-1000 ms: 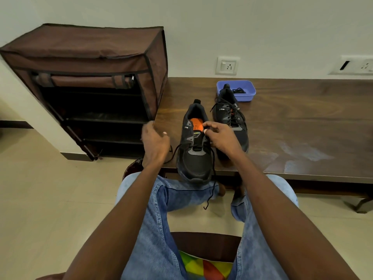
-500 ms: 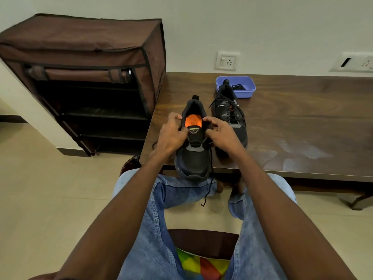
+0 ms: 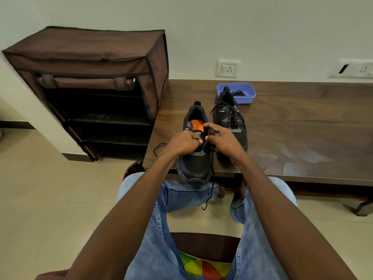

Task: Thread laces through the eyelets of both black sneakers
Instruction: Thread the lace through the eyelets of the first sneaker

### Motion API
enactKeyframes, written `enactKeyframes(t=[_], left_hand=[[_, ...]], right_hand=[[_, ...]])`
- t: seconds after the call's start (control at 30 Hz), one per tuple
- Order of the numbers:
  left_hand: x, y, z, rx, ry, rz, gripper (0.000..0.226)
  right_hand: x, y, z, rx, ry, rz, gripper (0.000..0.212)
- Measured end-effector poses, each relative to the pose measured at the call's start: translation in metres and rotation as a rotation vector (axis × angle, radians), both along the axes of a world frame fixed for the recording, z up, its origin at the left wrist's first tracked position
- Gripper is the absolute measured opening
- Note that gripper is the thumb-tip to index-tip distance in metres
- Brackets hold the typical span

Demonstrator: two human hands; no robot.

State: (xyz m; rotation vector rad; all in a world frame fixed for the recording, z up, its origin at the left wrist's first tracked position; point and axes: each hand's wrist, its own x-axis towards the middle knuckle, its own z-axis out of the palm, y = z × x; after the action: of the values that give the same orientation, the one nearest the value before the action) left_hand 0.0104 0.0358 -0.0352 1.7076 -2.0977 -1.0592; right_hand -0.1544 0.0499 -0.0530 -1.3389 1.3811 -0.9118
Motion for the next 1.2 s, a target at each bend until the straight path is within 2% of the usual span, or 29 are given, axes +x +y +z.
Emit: enactKeyframes(t=[0.1,0.23,0.3,0.4,0.47,0.57,0.6,0.67,0.8,0.83,0.9,1.0,1.07,1.13,1.2], left_hand=[[-0.003,0.001,-0.002,-0.006,-0.025,-0.037,0.018],[0.0,0.005,-0.01,-0.008,0.104,0.028,0.022],[0.007,0.007,-0.017,-0.009,0.31,0.119,0.02],[0.028,0.01,-0.036,0.108,0.769,0.458,0.018],[0.034,0.012,-0.049,0.179,0.912,0.597,0.022],[0.027,0.013,-0.042,0.149,0.842,0.614,0.015],[0.024,0.013,-0.035,0.115,0.797,0.575,0.009],[0.019,0.01,-0.021,0.027,0.669,0.423,0.019],[0.003,0.012,-0.006,-0.125,0.026,0.051,0.035],[-0.001,0.013,-0.008,-0.151,-0.088,0.001,0.033],[-0.005,0.015,-0.011,-0.194,-0.176,-0.028,0.025],[-0.003,0.019,-0.015,-0.238,-0.086,0.032,0.017],[0.0,0.022,-0.02,-0.285,0.103,0.124,0.014],[0.006,0.024,-0.032,-0.298,0.304,0.324,0.014],[0.013,0.019,-0.046,-0.252,0.506,0.654,0.015]], right_hand=[[0.0,0.002,0.0,-0.002,-0.016,-0.009,0.043],[0.001,-0.001,-0.004,-0.001,-0.034,-0.014,0.042],[0.001,-0.002,-0.006,0.003,-0.039,-0.021,0.041],[-0.001,-0.003,-0.006,0.009,-0.04,-0.033,0.04],[0.0,-0.003,-0.007,0.014,-0.05,-0.031,0.04],[0.001,-0.004,-0.007,0.012,-0.051,-0.025,0.041],[0.001,-0.005,-0.008,0.012,-0.041,-0.027,0.042],[0.001,-0.005,-0.008,0.007,-0.016,-0.032,0.042],[0.001,-0.006,-0.011,-0.024,0.028,-0.028,0.045],[0.001,-0.006,-0.011,-0.031,0.036,-0.031,0.044],[0.002,-0.006,-0.01,-0.023,0.035,-0.038,0.04],[0.002,-0.006,-0.011,-0.014,0.06,-0.044,0.04],[0.001,-0.007,-0.012,-0.005,0.058,-0.041,0.04],[0.002,-0.008,-0.013,-0.002,0.054,-0.049,0.041],[0.001,-0.007,-0.013,0.001,0.066,-0.065,0.04]])
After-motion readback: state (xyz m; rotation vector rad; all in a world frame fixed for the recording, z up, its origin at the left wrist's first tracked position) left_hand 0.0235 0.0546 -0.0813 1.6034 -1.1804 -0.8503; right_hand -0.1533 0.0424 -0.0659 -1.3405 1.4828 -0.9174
